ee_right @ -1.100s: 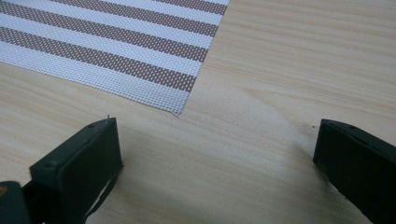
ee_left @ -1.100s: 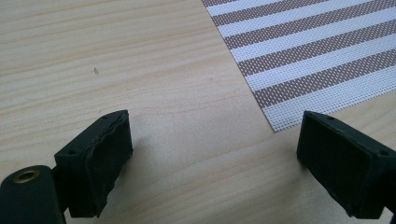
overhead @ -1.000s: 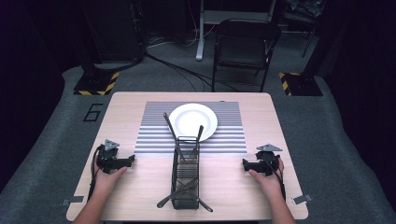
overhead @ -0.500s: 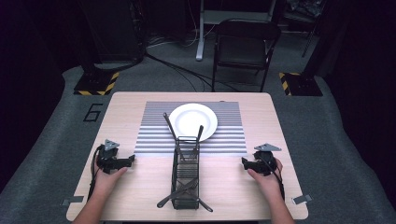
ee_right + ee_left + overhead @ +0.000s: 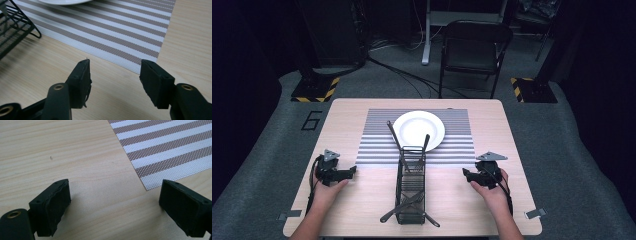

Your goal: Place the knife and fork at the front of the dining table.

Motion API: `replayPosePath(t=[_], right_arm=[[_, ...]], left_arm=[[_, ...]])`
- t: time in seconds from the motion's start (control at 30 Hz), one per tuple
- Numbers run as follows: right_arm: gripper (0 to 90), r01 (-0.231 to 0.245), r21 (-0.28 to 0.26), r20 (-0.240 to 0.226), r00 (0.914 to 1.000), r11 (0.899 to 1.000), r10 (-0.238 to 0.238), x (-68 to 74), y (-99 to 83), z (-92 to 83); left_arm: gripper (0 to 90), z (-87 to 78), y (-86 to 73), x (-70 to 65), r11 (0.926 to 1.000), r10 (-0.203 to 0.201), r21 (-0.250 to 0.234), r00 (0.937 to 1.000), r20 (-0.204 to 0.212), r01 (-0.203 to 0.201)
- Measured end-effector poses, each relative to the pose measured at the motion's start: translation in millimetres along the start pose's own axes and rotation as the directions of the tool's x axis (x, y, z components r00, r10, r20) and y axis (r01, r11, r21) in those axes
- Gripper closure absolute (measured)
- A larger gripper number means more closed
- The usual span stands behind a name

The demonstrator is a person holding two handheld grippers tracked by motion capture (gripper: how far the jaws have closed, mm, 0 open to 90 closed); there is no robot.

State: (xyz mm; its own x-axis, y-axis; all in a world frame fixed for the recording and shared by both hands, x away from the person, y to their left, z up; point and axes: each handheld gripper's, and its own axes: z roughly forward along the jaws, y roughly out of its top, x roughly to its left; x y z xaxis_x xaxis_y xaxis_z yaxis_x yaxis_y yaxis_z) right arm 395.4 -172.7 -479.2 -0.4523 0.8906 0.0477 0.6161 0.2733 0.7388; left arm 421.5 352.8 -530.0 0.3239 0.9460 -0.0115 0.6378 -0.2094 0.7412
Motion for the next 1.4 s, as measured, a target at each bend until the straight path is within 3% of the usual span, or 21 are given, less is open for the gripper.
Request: replayPosePath(t=[0.27,0.73,1.4], right_arm=[[44.4,0.008,-0.026,-0.029,0.9995,1.000,-0.008,10.2,11.3,-11.8],[48.4,0.061,-0.049,-0.071,0.9953,0.997,-0.065,31.5,33.1,-25.8],[50.2,0.153,-0.079,-0.126,0.9787,0.985,-0.162,63.2,63.1,-28.2]], left_arm=[[10.0,0.0,0.0,0.0,1.0000,0.000,0.000,1.0000,0.000,0.000],[10.3,0.0,0.0,-0.1,1.0000,0.001,-0.002,1.0000,0.001,-0.001],[10.2,0.0,0.0,0.0,1.0000,0.002,-0.001,1.0000,0.002,-0.002]])
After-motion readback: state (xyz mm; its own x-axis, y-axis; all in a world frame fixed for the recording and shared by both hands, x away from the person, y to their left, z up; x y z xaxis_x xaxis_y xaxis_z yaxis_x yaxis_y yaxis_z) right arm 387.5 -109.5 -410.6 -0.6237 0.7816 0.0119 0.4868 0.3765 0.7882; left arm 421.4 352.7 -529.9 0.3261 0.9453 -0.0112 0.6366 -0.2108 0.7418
